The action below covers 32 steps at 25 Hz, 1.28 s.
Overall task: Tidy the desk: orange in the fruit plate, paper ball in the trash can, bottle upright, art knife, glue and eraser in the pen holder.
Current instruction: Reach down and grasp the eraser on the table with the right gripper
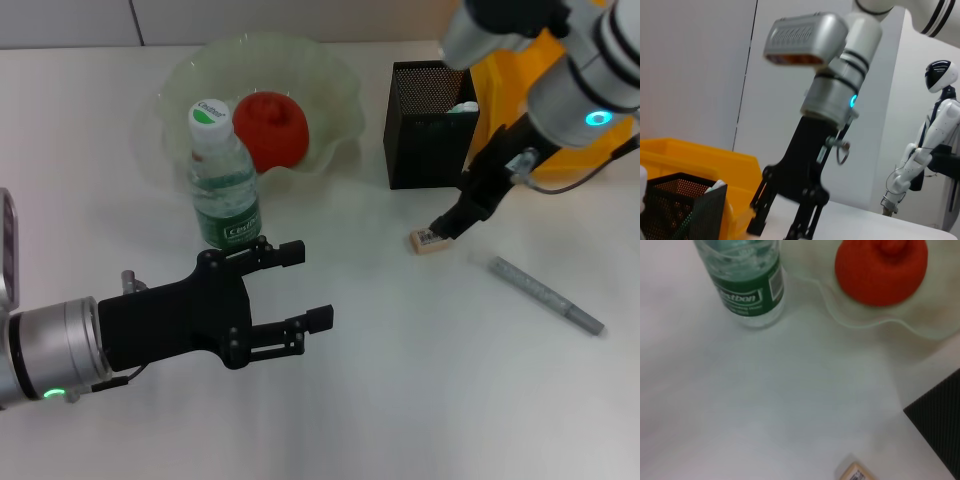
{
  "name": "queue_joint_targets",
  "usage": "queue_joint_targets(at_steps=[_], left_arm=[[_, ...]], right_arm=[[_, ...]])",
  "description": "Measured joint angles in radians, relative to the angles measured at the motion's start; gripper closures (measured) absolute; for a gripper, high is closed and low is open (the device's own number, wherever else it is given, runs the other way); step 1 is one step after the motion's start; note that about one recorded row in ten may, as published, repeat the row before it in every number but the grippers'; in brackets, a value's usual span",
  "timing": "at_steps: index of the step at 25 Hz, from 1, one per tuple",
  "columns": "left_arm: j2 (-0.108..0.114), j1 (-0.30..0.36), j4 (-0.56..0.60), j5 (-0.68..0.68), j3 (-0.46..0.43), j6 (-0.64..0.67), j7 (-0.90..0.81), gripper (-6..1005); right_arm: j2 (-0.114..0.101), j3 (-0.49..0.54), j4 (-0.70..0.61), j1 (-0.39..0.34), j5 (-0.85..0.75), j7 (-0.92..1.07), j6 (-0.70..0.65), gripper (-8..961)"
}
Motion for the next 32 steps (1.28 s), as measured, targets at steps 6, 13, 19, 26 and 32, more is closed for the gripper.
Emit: queue_joint_targets(at_steps=[6, 13, 19, 26, 32], left_arm=[[-0.001, 0.0, -0.001, 0.0, -0.005, 0.001, 0.0, 201], [-0.002, -0.005, -0.001, 0.0, -0.006, -0.002, 0.0, 200], [-0.003, -0.005, -0.001, 0.0, -0.007, -0.004, 0.0, 201], [-0.003, -0.004, -0.001, 0.0, -0.007, -0.006, 0.0, 200], [-0.004, -0.005, -0.001, 0.0, -0.004, -0.006, 0.0, 201]], right_arm=[[0.006, -0.041, 0.168, 0.052, 0.013, 0.0, 0.143, 263], [0.008, -0.085, 0.28, 0.078, 0.067, -0.002, 0.254, 264], [0.008, -0.089, 0.315, 0.082, 0.076, 0.002, 0.27, 265], [0.008, -0.09, 0.322, 0.081, 0.072, 0.005, 0.255, 266], [0.007, -0.09, 0.324, 0.077, 0.068, 0.006, 0.252, 267]])
